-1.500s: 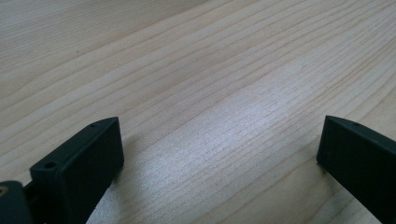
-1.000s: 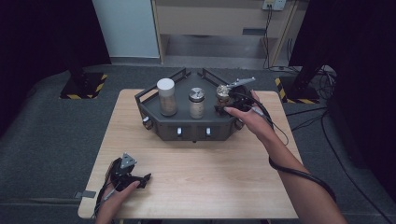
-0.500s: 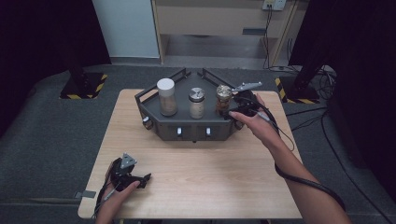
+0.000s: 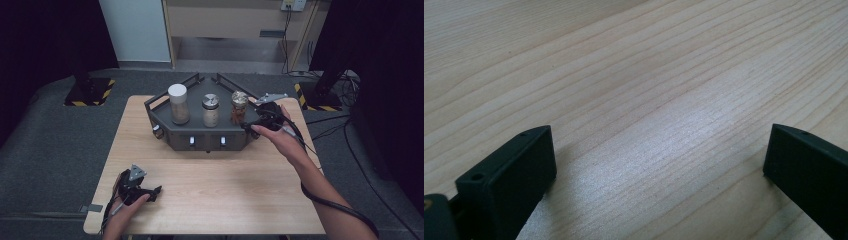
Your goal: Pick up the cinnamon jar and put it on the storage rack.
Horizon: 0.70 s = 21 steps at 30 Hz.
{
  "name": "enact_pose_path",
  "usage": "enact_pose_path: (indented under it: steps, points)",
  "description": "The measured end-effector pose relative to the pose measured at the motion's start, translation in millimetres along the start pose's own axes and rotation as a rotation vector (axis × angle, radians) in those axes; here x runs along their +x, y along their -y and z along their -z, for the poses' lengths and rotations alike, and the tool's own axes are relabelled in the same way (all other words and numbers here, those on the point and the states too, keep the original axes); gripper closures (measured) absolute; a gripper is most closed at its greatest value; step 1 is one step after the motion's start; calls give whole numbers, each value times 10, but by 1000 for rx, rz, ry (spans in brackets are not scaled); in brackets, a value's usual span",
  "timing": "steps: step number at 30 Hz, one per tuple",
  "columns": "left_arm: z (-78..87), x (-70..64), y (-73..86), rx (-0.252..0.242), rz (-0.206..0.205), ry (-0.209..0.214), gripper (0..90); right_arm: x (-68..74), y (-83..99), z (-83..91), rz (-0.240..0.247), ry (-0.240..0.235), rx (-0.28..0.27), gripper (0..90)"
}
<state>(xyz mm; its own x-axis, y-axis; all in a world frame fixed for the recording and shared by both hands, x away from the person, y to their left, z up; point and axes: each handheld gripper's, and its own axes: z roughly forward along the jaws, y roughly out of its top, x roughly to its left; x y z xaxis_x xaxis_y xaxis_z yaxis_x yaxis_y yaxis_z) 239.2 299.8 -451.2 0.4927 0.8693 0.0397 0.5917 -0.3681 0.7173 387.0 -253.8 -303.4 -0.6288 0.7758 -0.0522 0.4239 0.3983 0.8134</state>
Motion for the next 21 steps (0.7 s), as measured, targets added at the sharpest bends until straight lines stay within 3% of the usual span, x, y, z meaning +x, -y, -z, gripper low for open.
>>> enact_pose_path:
  steps: [21]
  points:
    - [0, -2, 0, 0, 0, -1, 0, -9, 203, 64, -23, -14, 6, 45]
